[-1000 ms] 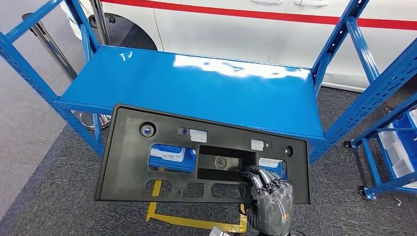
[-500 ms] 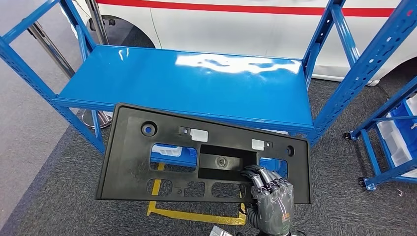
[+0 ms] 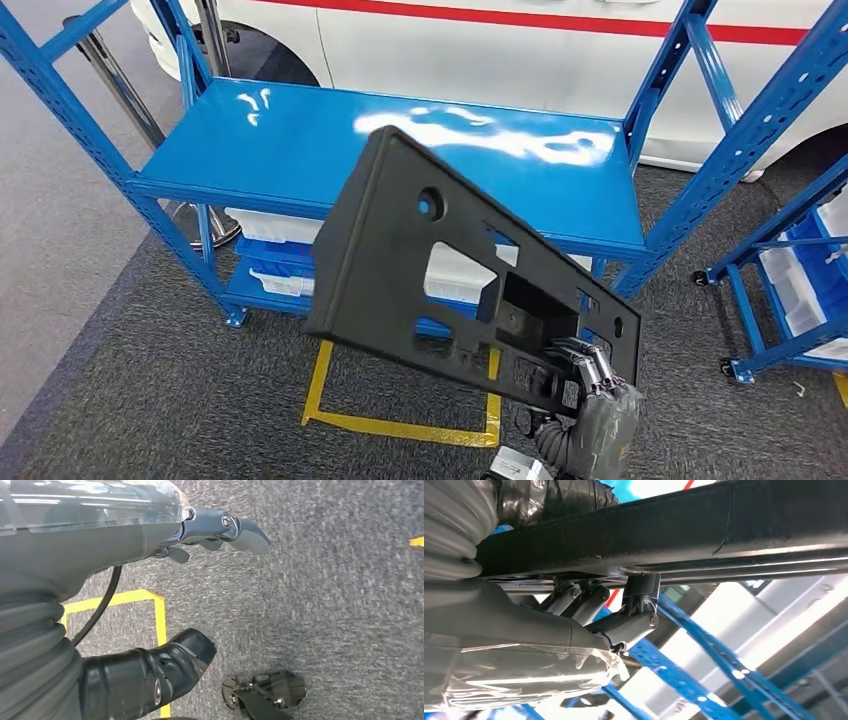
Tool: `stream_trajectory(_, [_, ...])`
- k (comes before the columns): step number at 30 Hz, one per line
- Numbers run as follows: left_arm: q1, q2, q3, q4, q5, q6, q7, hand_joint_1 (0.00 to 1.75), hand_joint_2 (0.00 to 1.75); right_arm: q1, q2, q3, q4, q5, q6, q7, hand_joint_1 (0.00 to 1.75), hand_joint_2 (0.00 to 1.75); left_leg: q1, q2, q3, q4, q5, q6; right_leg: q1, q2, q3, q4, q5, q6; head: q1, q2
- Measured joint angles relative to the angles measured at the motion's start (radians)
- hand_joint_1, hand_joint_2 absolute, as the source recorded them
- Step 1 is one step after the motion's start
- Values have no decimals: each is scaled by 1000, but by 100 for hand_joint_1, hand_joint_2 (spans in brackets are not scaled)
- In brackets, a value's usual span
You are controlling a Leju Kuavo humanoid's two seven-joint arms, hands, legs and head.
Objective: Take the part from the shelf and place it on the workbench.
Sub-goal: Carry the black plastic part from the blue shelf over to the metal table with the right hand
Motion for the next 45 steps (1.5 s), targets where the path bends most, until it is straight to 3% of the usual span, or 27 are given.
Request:
stream_trajectory(2, [0,0,2,0,0,0,-1,0,175,3,0,0,0,-19,0,5,175,175,-1,1,-21,6,11,1,-2,0,-27,107,-54,6,0,0])
stream_trajectory(3, [0,0,3,0,0,0,-1,0,175,5,0,-1,-1,-24,0,5,175,175,-2,2,-32,9,16,0,-3,0,-22,122,-53,7,0,0])
stream_trajectory(4, [0,0,3,0,0,0,-2,0,175,6,0,-1,-1,-27,0,5,175,175,-1,2,-41,13,20,-2,-5,0,5,96,-33,7,0,0])
stream_trajectory(6, [0,0,3,0,0,0,-3,0,175,7,1,-2,-4,-30,0,2,175,175,-2,1,-56,21,28,-9,-6,-1,97,-38,12,4,0,0])
stream_trajectory(8, [0,0,3,0,0,0,-4,0,175,9,2,-3,-8,-35,0,-2,175,175,-4,0,-64,25,36,-19,-2,0,157,-141,30,-7,-1,0])
stream_trajectory(12, [1,0,4,0,0,0,-4,0,175,11,7,-8,-11,-39,0,-13,175,175,-3,-1,-74,29,46,-43,1,-1,148,-165,49,-34,-1,0])
stream_trajectory(14, [3,0,4,0,0,1,-4,0,175,12,10,-11,-12,-40,0,-21,175,175,0,-3,-96,80,-11,-53,-3,-4,132,-171,67,-49,-2,0])
stream_trajectory(16, [3,0,4,0,0,1,-4,0,175,13,13,-15,-14,-43,0,-29,175,175,2,-4,-130,198,-101,-60,-1,-6,109,-169,83,-56,-2,0])
stream_trajectory(17, [3,0,4,0,0,1,-4,0,175,14,13,-16,-14,-48,0,-32,175,175,3,-4,-142,256,-131,-63,1,-6,97,-167,91,-56,-2,0])
stream_trajectory(18, [3,0,4,0,0,1,-4,0,175,14,14,-17,-14,-54,0,-35,175,175,3,-4,-141,289,-138,-63,2,-6,86,-165,98,-56,-2,0])
stream_trajectory(19, [3,0,4,0,0,1,-4,0,175,15,14,-17,-14,-61,0,-36,175,175,2,-4,-124,289,-125,-62,3,-6,76,-163,104,-56,-2,0])
stream_trajectory(20, [3,0,4,0,0,1,-4,0,175,16,14,-17,-15,-67,0,-37,175,175,2,-4,-87,248,-98,-59,4,-6,69,-160,109,-55,-2,0])
stream_trajectory(22, [2,0,4,0,0,1,-4,0,175,17,14,-17,-18,-72,0,-38,175,175,-2,-5,12,106,-57,-48,6,-5,58,-155,117,-50,-2,0])
stream_trajectory(23, [1,0,4,0,0,1,-4,0,175,17,15,-17,-20,-73,0,-39,175,175,-4,-6,50,44,-51,-43,7,-5,55,-153,122,-45,-2,0])
stream_trajectory(25, [0,1,4,0,0,2,-4,0,175,18,15,-17,-23,-75,-1,-41,175,175,-10,-6,76,-9,-57,-36,7,-6,49,-153,133,-33,-2,0])
stream_trajectory(27, [1,0,4,0,0,3,-4,0,175,19,15,-18,-25,-76,-1,-42,175,175,-8,-4,68,-20,-45,-26,6,-5,44,-150,137,-21,-2,0])
stream_trajectory(28, [1,0,4,0,0,3,-4,0,175,19,15,-18,-27,-78,-1,-44,175,175,-5,-2,63,-24,-36,-19,7,-4,38,-137,121,-16,-1,0])
stream_trajectory(30, [0,-1,4,0,-1,4,-4,0,175,20,15,-19,-31,-87,-1,-48,175,175,-2,2,48,-27,-19,-6,4,-1,10,-58,46,-8,-1,0])
stream_trajectory(32, [0,-1,4,0,-1,4,-4,0,175,22,15,-20,-33,-96,-1,-50,175,175,-3,2,26,-22,-8,-2,2,0,-26,64,-26,-1,-1,0])
stream_trajectory(33, [1,-1,4,0,-1,4,-6,0,175,23,15,-21,-33,-98,-1,-50,175,175,-3,3,15,-18,-4,-2,0,-1,-33,105,-34,2,-1,0])
stream_trajectory(34, [1,-1,4,0,-1,4,-9,0,175,24,15,-21,-33,-100,-1,-48,175,175,-3,5,5,-13,-1,-3,-2,-1,-25,113,-20,4,-1,0])
stream_trajectory(36, [2,-1,4,0,-1,6,-15,0,175,24,15,-21,-34,-105,-1,-45,175,175,-2,12,-8,-2,3,-6,-5,-11,46,19,36,4,-1,0])
stream_trajectory(38, [3,-1,4,0,-1,8,-19,0,175,25,15,-20,-34,-111,-1,-41,175,175,-5,20,-16,9,3,-13,1,-41,125,-109,55,-2,-1,0])
stream_trajectory(39, [3,-1,4,0,-2,9,-19,0,175,25,15,-20,-35,-114,-1,-39,175,175,-7,25,-18,13,4,-17,5,-52,142,-146,51,-6,-1,0])
stream_trajectory(40, [4,-1,4,0,-2,10,-20,0,175,25,15,-20,-35,-116,-1,-36,175,175,-8,31,-20,15,6,-23,9,-54,144,-157,45,-12,-1,0])
stream_trajectory(43, [4,-1,5,0,-2,12,-19,0,175,27,15,-18,-36,-124,-1,-29,175,175,-6,39,-27,28,-5,-40,6,-31,133,-168,59,-35,-1,0])
stream_trajectory(45, [3,-1,5,0,-1,13,-18,0,175,27,15,-17,-36,-129,-1,-26,175,175,-3,17,-57,102,-64,-50,3,-18,126,-174,70,-51,-1,0])
